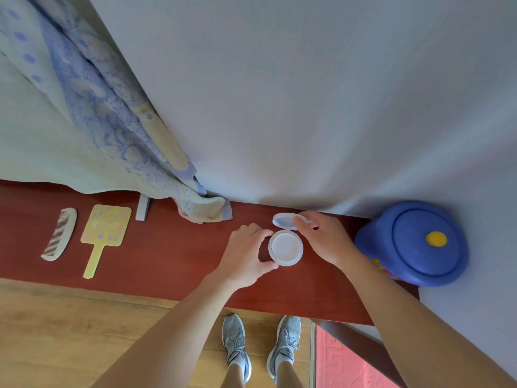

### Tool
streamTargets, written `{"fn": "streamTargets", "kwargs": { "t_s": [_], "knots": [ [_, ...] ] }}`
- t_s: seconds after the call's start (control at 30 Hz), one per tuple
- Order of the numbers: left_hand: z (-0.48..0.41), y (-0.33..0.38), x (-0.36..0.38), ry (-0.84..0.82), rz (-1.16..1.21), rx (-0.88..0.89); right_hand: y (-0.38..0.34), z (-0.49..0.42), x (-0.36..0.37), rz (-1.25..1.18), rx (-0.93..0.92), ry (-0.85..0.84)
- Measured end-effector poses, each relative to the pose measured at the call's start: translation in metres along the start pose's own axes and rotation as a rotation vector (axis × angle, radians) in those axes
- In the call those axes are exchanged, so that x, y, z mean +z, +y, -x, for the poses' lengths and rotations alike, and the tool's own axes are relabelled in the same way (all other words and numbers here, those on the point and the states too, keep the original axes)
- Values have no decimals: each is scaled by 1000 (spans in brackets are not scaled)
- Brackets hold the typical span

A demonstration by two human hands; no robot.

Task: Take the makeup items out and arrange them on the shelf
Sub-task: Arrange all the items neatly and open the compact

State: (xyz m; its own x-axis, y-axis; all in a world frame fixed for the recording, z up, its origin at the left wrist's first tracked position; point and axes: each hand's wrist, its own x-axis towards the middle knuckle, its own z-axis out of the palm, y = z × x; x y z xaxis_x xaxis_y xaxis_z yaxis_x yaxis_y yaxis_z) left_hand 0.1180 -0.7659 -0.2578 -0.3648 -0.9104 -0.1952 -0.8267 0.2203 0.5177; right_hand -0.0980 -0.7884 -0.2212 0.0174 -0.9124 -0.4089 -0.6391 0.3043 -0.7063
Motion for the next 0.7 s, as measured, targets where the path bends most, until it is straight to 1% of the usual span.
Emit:
{"fn": "streamTargets", "kwargs": {
  "t_s": [0.23,0.37,0.57,0.7],
  "knots": [
    [9,4,-16,-53,7,-24,-5,13,-10,-20,28,14],
    [17,5,-34,-52,32,-48,-13,23,-14,17,29,49],
    [29,12,-66,-64,75,-53,-36,53,-25,124,-11,46],
    [38,20,-91,-71,54,-33,-57,74,-32,190,-31,45]
  ]
}}
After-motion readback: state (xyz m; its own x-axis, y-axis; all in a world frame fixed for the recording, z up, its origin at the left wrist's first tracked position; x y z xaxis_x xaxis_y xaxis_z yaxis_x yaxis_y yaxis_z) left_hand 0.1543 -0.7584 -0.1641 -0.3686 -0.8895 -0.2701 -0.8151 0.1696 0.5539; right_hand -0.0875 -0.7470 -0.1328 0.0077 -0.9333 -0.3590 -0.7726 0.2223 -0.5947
